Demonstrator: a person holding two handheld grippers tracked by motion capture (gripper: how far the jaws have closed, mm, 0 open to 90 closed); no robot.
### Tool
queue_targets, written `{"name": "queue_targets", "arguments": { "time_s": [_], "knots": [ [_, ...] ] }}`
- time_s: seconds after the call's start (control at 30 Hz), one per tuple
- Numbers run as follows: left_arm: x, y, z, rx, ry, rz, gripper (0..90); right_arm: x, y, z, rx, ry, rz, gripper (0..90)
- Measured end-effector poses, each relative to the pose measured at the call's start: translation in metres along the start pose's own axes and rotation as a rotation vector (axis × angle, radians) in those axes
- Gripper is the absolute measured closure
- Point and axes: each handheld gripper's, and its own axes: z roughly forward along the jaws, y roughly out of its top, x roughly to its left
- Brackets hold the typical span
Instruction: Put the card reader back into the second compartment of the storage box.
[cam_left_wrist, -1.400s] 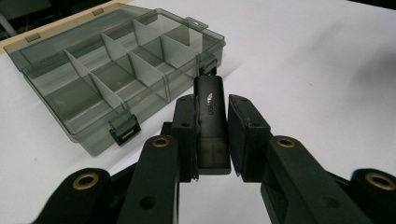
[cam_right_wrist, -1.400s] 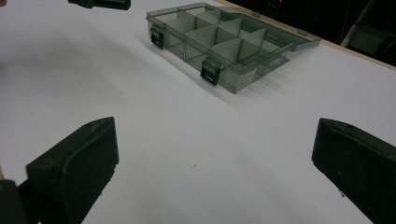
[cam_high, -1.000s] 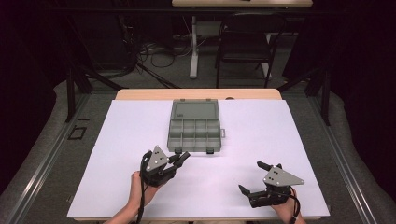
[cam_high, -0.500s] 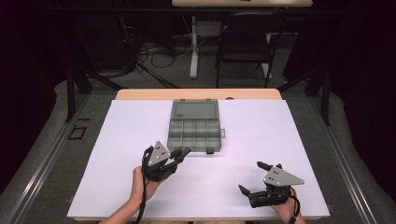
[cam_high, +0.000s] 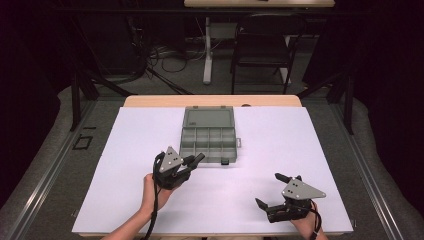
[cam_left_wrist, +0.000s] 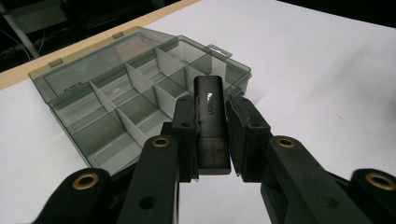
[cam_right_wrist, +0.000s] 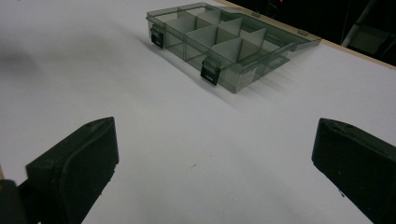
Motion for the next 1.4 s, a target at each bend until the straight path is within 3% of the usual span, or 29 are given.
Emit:
{"name": "queue_targets", "arguments": {
  "time_s": [1.4],
  "knots": [
    [0.023, 0.016, 0.017, -0.040, 0.055, -0.030, 73.8, 0.000, 0.000, 0.001, 0.006, 0.002, -0.005, 0.4]
  ]
}}
